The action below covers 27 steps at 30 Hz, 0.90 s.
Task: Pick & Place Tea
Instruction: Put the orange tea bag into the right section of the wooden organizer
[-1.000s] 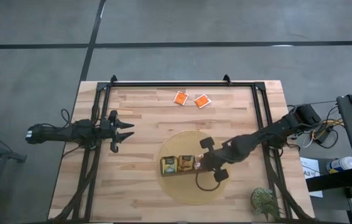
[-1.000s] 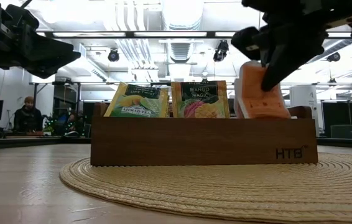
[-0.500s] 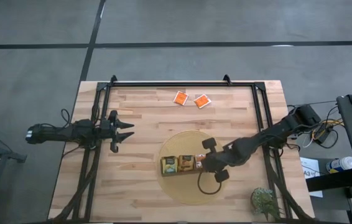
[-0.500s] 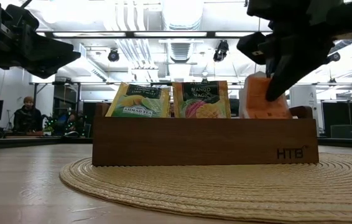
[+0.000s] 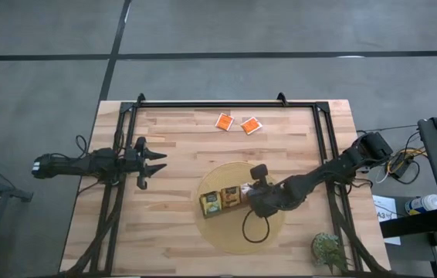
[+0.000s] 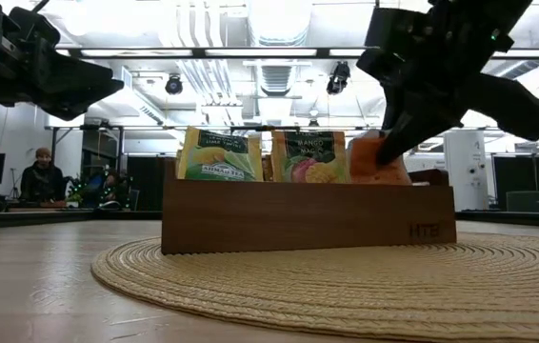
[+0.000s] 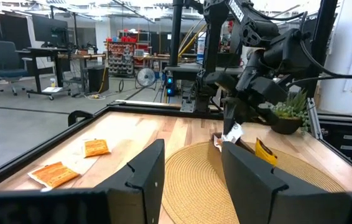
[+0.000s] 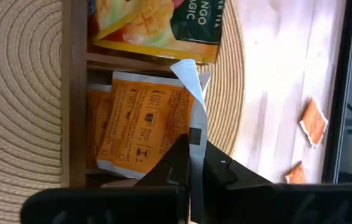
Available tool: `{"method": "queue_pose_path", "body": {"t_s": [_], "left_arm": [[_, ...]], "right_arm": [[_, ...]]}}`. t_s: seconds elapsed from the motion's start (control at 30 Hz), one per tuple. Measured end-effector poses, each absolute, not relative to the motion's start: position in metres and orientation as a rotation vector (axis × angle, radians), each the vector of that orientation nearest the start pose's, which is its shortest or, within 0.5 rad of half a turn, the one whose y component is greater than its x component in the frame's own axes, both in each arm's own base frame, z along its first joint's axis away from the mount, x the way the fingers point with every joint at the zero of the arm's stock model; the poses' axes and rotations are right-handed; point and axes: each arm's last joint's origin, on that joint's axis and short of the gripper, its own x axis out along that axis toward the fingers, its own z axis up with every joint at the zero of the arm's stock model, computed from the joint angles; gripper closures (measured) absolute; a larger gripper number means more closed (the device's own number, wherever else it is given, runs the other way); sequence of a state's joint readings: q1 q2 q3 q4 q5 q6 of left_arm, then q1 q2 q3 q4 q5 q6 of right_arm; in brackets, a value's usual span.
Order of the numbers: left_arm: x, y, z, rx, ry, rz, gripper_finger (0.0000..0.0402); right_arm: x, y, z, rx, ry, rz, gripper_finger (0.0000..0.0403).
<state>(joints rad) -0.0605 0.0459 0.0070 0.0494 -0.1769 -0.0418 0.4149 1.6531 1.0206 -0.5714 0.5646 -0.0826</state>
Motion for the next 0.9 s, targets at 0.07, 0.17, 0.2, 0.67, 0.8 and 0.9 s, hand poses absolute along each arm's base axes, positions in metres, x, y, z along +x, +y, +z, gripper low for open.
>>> {"method": "queue_pose_path", "body": {"t_s": [0.07, 0.17, 0.2, 0.67, 0.8, 0.9], "left_arm": [[0.100, -0.001, 0.167, -0.043, -0.012, 0.116, 0.0248], [0.100, -0.001, 0.167, -0.043, -0.011, 0.116, 0.0248], [0.100, -0.001, 0.167, -0.043, -0.012, 0.116, 0.0248], [0.100, -0.001, 0.167, -0.043, -0.011, 0.116, 0.0248], [0.100, -0.001, 0.167, -0.043, -0.012, 0.116, 0.0248], [0.100, -0.001, 0.167, -0.043, -0.011, 0.116, 0.0248]], "right_arm": [[0.287, 0.110, 0.186, -0.638, 1.067, -0.090, 0.0394], [0.287, 0.109, 0.189, -0.568, 1.080, -0.012, 0.0394], [0.287, 0.109, 0.189, -0.537, 1.089, 0.029, 0.0394], [0.291, 0.099, 0.185, -0.345, 1.150, 0.121, 0.0394], [0.293, 0.090, 0.182, -0.284, 1.168, 0.128, 0.0394], [0.294, 0.084, 0.181, -0.260, 1.172, 0.107, 0.0394]]}}
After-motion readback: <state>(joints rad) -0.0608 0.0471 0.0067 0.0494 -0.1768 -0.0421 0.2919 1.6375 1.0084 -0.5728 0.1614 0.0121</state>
